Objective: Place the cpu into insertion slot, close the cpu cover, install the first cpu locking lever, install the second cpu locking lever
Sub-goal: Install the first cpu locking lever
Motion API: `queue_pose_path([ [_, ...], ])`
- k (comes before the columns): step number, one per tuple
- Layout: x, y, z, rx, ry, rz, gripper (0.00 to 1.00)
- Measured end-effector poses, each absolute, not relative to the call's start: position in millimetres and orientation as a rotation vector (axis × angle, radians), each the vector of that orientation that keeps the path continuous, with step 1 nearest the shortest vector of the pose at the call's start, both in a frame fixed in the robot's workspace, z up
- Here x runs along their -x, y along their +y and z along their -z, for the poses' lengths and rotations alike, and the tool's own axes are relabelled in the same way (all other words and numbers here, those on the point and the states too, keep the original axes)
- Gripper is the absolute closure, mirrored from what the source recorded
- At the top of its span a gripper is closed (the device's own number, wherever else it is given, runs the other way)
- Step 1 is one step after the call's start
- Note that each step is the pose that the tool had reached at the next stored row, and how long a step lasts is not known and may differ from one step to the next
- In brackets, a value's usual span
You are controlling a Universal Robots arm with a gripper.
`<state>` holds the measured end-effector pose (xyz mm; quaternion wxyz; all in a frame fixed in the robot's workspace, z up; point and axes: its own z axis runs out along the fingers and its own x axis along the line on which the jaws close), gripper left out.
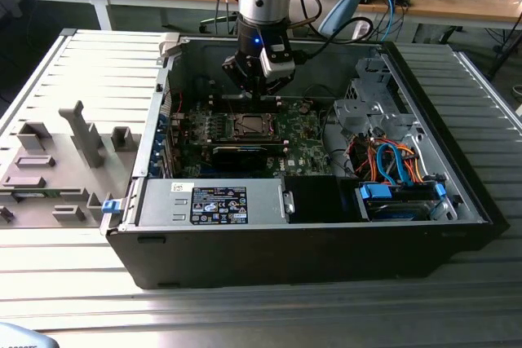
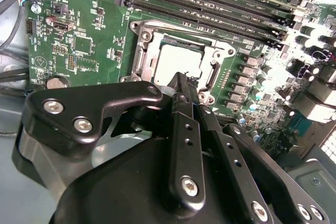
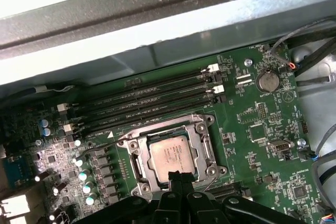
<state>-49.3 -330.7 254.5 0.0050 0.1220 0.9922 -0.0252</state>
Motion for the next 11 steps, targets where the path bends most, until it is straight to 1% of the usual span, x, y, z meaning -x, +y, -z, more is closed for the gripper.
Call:
queue_pose_path([
  [11, 49.3, -330.7, -254.5, -0.356, 3.11, 0.079, 0.89],
])
